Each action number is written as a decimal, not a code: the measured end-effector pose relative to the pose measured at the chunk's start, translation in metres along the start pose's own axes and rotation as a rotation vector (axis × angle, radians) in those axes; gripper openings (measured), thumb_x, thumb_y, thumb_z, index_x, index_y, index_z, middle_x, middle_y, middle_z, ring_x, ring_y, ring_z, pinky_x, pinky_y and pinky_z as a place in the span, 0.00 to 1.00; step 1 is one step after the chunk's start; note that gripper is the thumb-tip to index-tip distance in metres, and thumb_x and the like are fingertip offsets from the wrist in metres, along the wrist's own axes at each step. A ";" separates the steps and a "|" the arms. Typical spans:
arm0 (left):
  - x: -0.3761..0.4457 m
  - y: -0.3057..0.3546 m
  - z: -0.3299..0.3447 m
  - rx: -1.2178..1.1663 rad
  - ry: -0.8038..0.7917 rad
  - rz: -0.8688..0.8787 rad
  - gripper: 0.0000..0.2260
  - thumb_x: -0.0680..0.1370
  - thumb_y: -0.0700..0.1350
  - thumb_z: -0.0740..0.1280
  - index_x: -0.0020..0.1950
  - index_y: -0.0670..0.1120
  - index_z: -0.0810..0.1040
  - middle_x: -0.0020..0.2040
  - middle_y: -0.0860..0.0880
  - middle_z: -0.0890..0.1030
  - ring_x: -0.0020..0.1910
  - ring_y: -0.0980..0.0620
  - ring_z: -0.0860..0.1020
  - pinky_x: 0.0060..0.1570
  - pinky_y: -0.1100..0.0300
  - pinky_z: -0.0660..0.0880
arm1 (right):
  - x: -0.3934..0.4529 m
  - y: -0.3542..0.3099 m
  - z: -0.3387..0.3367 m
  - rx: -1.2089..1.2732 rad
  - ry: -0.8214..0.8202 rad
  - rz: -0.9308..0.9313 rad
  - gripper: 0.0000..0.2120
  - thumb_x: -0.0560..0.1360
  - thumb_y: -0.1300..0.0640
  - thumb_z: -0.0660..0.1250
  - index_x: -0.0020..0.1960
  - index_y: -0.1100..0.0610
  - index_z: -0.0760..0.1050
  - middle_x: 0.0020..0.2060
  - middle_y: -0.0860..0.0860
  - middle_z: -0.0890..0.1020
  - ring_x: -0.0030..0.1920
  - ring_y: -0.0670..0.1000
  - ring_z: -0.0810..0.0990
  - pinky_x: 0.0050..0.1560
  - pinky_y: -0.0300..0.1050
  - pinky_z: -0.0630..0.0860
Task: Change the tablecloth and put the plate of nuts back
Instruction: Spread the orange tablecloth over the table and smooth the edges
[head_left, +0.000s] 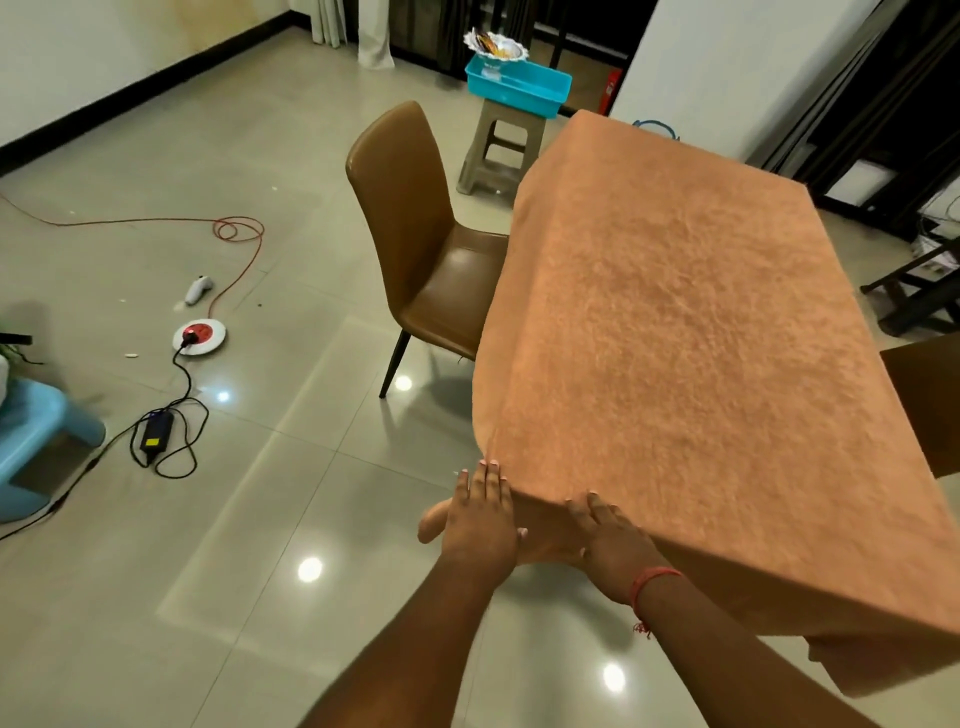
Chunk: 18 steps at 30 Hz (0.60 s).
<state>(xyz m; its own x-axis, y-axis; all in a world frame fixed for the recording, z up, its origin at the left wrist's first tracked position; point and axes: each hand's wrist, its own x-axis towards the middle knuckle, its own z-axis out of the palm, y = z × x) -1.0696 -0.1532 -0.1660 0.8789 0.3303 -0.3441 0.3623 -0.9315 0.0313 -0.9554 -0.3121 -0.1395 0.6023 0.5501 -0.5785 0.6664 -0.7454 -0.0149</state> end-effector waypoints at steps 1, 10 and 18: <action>0.000 0.002 0.000 0.020 -0.005 -0.010 0.34 0.83 0.61 0.48 0.80 0.39 0.48 0.81 0.38 0.46 0.80 0.40 0.43 0.76 0.41 0.41 | -0.002 0.002 0.000 0.000 -0.002 -0.020 0.34 0.79 0.55 0.57 0.80 0.46 0.45 0.80 0.51 0.47 0.79 0.57 0.51 0.75 0.59 0.57; 0.011 0.067 -0.031 0.035 0.003 -0.007 0.33 0.82 0.61 0.51 0.79 0.40 0.55 0.79 0.37 0.56 0.79 0.36 0.48 0.74 0.34 0.43 | -0.044 0.108 0.024 0.137 0.127 0.088 0.32 0.81 0.46 0.56 0.80 0.49 0.47 0.80 0.51 0.50 0.79 0.54 0.52 0.76 0.55 0.55; 0.073 0.243 -0.063 0.102 -0.016 0.175 0.32 0.82 0.62 0.51 0.81 0.46 0.51 0.81 0.41 0.52 0.80 0.39 0.48 0.76 0.37 0.45 | -0.079 0.311 0.032 0.266 0.192 0.262 0.30 0.82 0.44 0.53 0.80 0.50 0.48 0.80 0.52 0.50 0.79 0.58 0.51 0.76 0.58 0.54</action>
<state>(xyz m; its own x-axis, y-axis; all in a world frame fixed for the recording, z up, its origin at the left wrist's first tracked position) -0.8974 -0.3461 -0.1242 0.9202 0.1606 -0.3570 0.1708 -0.9853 -0.0029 -0.8099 -0.5993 -0.1250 0.8238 0.3706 -0.4288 0.3583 -0.9268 -0.1127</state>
